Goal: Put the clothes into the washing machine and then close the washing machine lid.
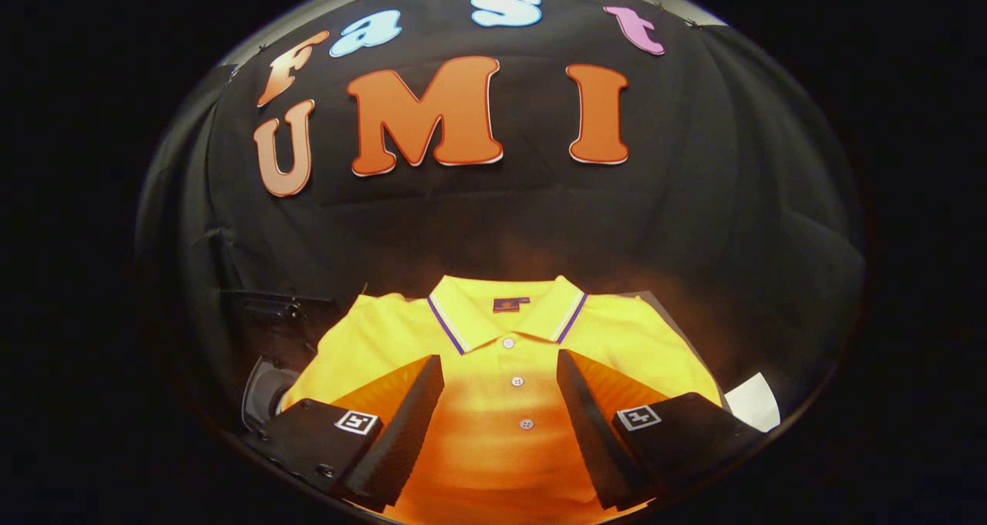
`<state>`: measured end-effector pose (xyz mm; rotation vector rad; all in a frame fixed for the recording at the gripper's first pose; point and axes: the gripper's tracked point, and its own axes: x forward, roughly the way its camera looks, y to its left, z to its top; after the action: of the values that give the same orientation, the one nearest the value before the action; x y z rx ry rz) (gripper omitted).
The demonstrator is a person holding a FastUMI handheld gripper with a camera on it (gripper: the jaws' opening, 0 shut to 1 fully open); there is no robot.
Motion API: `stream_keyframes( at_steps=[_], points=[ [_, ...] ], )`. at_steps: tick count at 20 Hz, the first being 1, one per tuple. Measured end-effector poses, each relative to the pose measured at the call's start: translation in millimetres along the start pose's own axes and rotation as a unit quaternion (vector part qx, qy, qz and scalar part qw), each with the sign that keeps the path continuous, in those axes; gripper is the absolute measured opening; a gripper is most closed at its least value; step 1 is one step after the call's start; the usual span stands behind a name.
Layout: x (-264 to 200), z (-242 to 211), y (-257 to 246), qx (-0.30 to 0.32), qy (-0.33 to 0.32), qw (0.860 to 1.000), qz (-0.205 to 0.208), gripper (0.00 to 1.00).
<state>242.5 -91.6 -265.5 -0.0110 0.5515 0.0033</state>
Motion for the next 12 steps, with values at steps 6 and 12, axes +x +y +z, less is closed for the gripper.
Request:
stream_keyframes(
  at_steps=[6,12],
  points=[
    [22,-25,-4,0.010,0.067,0.998,-0.003,0.97],
    [22,-23,-4,0.001,0.086,0.996,-0.003,0.98]
  ],
)
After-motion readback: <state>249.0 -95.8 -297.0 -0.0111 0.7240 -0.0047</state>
